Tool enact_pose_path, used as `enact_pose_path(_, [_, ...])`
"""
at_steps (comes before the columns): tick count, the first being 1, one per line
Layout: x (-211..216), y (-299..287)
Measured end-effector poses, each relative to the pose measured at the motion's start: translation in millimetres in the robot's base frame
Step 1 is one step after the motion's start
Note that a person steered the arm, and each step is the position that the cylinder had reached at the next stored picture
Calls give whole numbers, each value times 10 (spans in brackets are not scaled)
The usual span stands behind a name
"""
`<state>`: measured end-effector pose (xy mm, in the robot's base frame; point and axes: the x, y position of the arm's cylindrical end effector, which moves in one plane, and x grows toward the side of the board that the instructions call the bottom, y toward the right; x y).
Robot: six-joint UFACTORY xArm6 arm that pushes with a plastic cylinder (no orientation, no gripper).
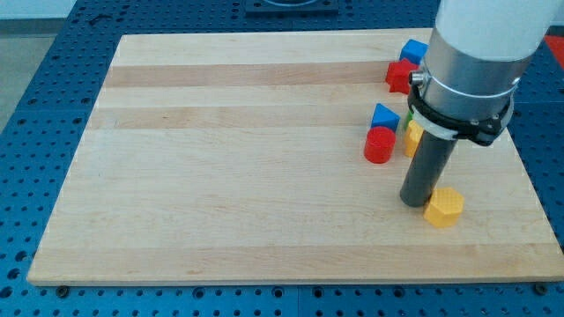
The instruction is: Move your arm towards the red star a bit down
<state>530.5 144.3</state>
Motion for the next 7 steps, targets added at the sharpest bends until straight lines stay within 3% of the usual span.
enact_pose_path(2, [-431,-206])
enact_pose_path(3, [-435,-785])
enact_pose_path(4, [-594,-979])
enact_pose_path(7, [-2032,-483])
